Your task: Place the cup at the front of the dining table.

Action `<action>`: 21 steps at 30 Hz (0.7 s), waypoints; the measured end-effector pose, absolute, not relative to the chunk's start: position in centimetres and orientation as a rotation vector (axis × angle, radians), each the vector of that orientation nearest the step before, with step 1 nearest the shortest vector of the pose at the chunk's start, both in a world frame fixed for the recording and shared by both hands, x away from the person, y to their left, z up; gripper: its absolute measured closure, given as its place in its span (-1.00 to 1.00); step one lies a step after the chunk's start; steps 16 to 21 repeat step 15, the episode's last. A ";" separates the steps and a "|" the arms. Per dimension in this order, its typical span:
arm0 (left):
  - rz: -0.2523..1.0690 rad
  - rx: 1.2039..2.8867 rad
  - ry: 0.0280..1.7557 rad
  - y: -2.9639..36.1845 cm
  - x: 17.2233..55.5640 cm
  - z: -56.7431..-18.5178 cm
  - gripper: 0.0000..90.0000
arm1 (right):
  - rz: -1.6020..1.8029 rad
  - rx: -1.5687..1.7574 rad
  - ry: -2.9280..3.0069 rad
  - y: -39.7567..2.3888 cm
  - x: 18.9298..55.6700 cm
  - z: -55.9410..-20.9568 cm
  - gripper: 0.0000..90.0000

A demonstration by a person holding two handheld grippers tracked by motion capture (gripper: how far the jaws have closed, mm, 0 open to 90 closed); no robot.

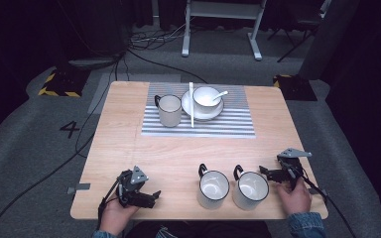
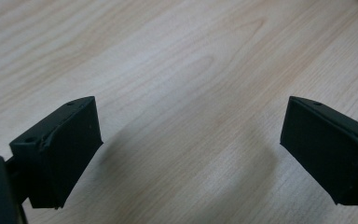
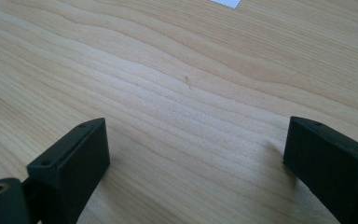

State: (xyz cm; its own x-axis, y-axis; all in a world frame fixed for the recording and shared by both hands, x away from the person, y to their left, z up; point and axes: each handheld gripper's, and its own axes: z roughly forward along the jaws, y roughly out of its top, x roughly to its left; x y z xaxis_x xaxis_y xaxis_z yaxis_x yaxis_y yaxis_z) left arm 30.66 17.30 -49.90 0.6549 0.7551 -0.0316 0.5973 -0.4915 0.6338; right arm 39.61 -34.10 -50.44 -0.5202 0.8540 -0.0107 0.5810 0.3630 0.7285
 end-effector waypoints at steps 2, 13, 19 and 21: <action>0.365 2.233 1.034 16.9 30.7 -50.3 -0.96 | 0.962 1.253 2.242 -34.1 39.6 -50.4 -0.85; 0.371 2.234 1.051 16.6 31.1 -50.3 -1.00 | 0.962 1.252 2.242 -34.1 39.6 -50.4 -0.85; 0.370 2.234 1.051 16.6 31.1 -50.3 -1.00 | 0.962 1.253 2.242 -34.1 39.6 -50.4 -0.85; 0.370 2.234 1.051 16.6 31.1 -50.3 -1.00 | 0.962 1.253 2.242 -34.1 39.6 -50.4 -0.85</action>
